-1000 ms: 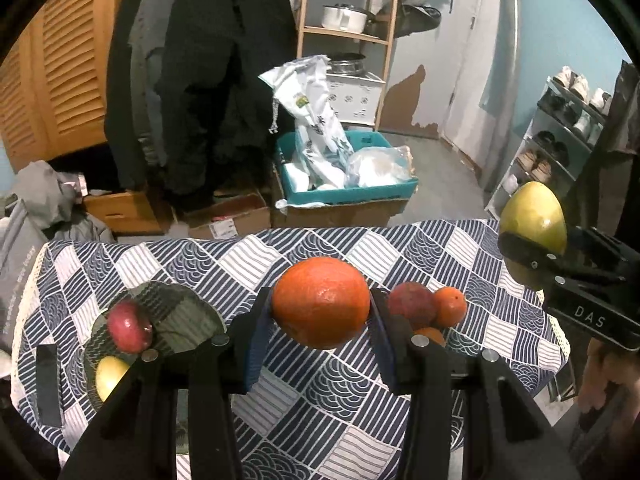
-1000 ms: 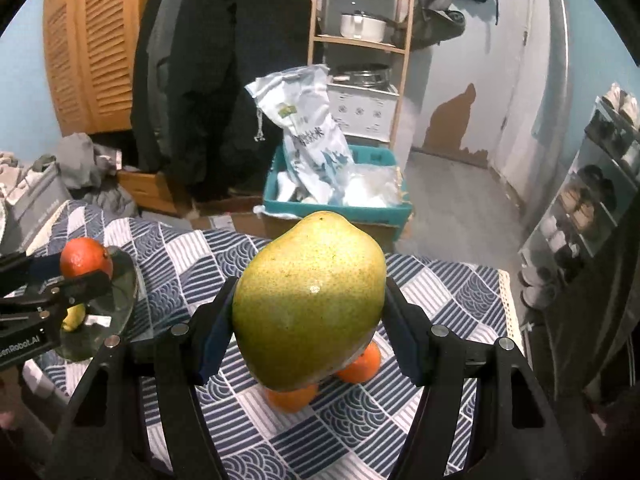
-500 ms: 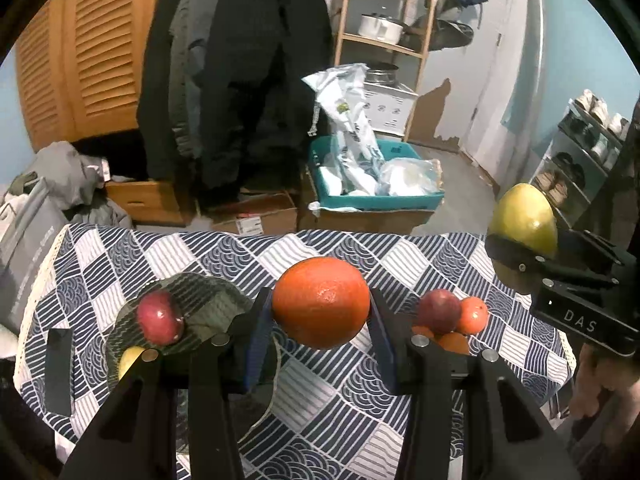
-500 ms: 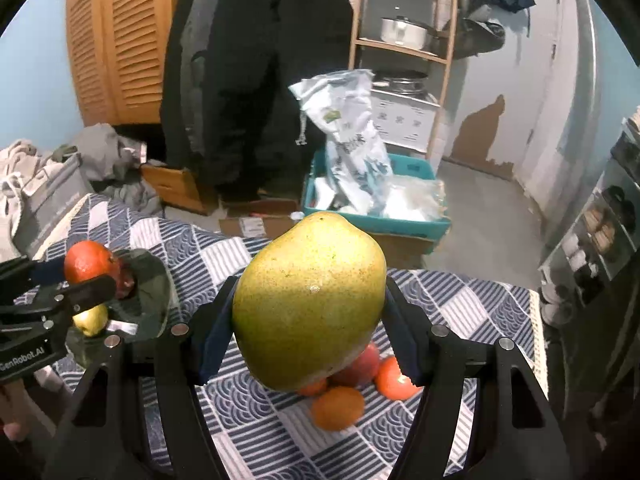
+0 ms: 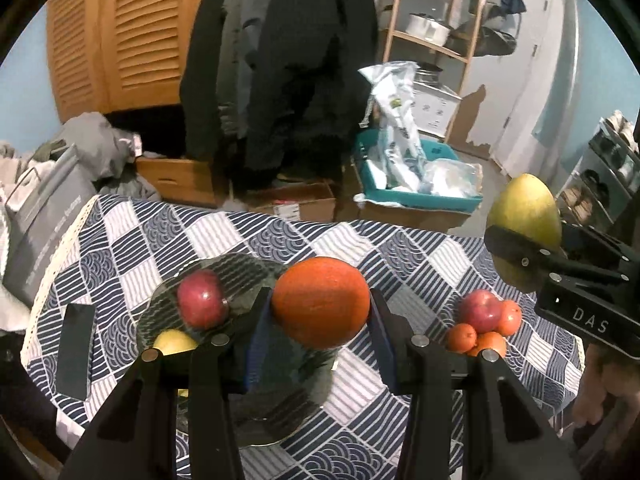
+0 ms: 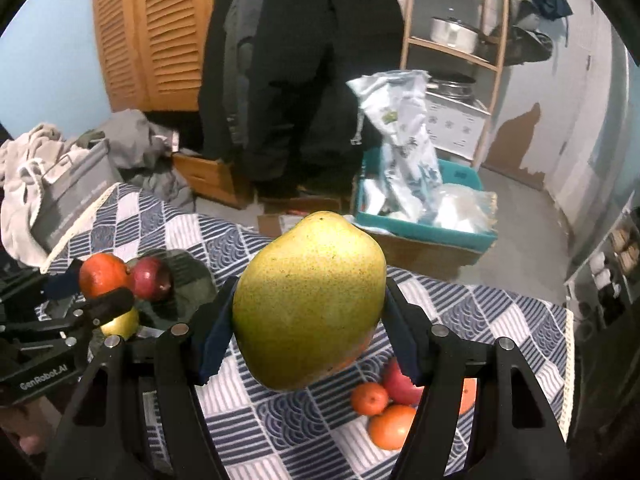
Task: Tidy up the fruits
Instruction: 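Lift the dark orange and green mango and carry both toward the glass bowl, then lower the orange and mango into the glass bowl and open both grippers, then withdraw both grippers from the bowl toward the remaining apple and oranges, then lower the right gripper around the large orange while the left approaches a tangerine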
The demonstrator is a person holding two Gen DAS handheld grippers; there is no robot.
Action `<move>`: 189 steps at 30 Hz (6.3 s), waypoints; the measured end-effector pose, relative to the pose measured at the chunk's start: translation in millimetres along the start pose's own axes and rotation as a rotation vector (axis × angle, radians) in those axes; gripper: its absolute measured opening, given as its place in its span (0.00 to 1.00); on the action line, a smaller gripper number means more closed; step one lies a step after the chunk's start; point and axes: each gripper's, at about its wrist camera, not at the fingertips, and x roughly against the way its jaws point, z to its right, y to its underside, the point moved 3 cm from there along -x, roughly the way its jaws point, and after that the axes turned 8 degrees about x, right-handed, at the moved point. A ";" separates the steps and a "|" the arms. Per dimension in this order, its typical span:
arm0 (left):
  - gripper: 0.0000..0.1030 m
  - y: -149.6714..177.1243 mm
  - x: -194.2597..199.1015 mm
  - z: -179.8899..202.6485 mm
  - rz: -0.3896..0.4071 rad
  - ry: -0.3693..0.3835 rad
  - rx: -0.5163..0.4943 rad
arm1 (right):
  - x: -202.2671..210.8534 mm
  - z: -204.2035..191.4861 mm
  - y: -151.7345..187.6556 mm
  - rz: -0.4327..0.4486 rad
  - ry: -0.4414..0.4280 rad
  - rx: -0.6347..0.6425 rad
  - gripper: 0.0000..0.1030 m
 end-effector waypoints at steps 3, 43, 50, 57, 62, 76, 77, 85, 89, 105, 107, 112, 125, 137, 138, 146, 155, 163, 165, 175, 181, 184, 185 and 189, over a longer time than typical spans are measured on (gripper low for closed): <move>0.46 0.8 -2.7 -12.8 -0.006 -0.024 0.017 | -6.0 -11.8 -5.0 -0.002 -0.014 0.015 0.67; 0.46 58.2 -90.6 -104.2 -0.273 -0.214 0.168 | -153.0 -119.5 21.0 -0.292 -0.251 0.138 0.67; 0.46 61.2 -94.3 -108.3 -0.304 -0.208 0.198 | -156.4 -119.9 22.8 -0.314 -0.278 0.126 0.67; 0.67 62.8 -94.5 -107.6 -0.316 -0.210 0.194 | -162.1 -122.4 27.8 -0.346 -0.290 0.121 0.67; 0.74 64.1 -93.2 -106.6 -0.318 -0.226 0.172 | -163.3 -124.9 26.6 -0.350 -0.308 0.119 0.68; 0.74 49.9 -70.8 -96.7 -0.273 -0.191 0.168 | -128.2 -107.9 -2.4 -0.233 -0.287 0.069 0.68; 0.74 47.6 -67.9 -94.7 -0.264 -0.186 0.168 | -124.9 -105.1 -3.7 -0.226 -0.272 0.069 0.68; 0.74 36.2 -53.0 -80.3 -0.220 -0.157 0.161 | -96.2 -82.3 -10.1 -0.171 -0.157 0.066 0.69; 0.74 33.8 -49.4 -74.1 -0.215 -0.146 0.160 | -82.8 -69.4 -10.9 -0.148 -0.119 0.053 0.72; 0.74 20.8 -27.2 -30.7 -0.162 -0.092 0.089 | -21.5 -32.7 -8.4 -0.064 -0.008 0.053 0.75; 0.74 19.8 -24.2 -23.8 -0.157 -0.077 0.082 | -13.6 -26.4 -5.6 -0.057 0.008 0.049 0.76; 0.74 19.2 -19.5 -5.2 -0.146 -0.060 0.047 | 3.5 -7.8 2.4 -0.040 0.028 0.023 0.78; 0.74 19.9 -5.7 45.6 -0.108 -0.034 -0.037 | 34.5 43.9 33.9 -0.034 0.117 -0.040 0.78; 0.74 23.9 -9.2 84.4 -0.101 -0.044 -0.108 | 53.5 90.5 67.8 -0.054 0.178 -0.111 0.78; 0.74 25.2 -10.7 87.7 -0.104 -0.045 -0.116 | 54.0 93.8 71.1 -0.058 0.179 -0.116 0.78; 0.74 35.2 -31.0 105.2 -0.125 -0.065 -0.174 | 33.9 113.8 103.3 -0.140 0.166 -0.156 0.80; 0.74 53.8 -70.7 114.7 -0.193 -0.103 -0.228 | -12.0 113.8 142.8 -0.262 0.104 -0.163 0.80; 0.74 70.5 -101.6 109.1 -0.260 -0.136 -0.239 | -50.9 102.0 167.1 -0.355 0.036 -0.143 0.80; 0.74 74.1 -107.8 107.3 -0.268 -0.147 -0.241 | -59.2 99.8 171.1 -0.370 0.015 -0.150 0.80; 0.74 86.3 -128.2 101.0 -0.309 -0.154 -0.238 | -91.6 89.8 185.8 -0.428 -0.035 -0.148 0.80; 0.74 90.2 -133.0 103.4 -0.324 -0.149 -0.244 | -103.4 90.4 193.5 -0.445 -0.076 -0.172 0.73; 0.74 91.1 -134.5 107.7 -0.325 -0.143 -0.255 | -104.5 89.9 196.2 -0.450 -0.117 -0.196 0.62; 0.74 91.8 -135.1 109.9 -0.325 -0.141 -0.260 | -104.0 89.5 195.9 -0.450 -0.116 -0.193 0.62; 0.74 94.7 -137.4 119.1 -0.326 -0.126 -0.275 | -97.5 92.4 198.8 -0.448 -0.097 -0.195 0.61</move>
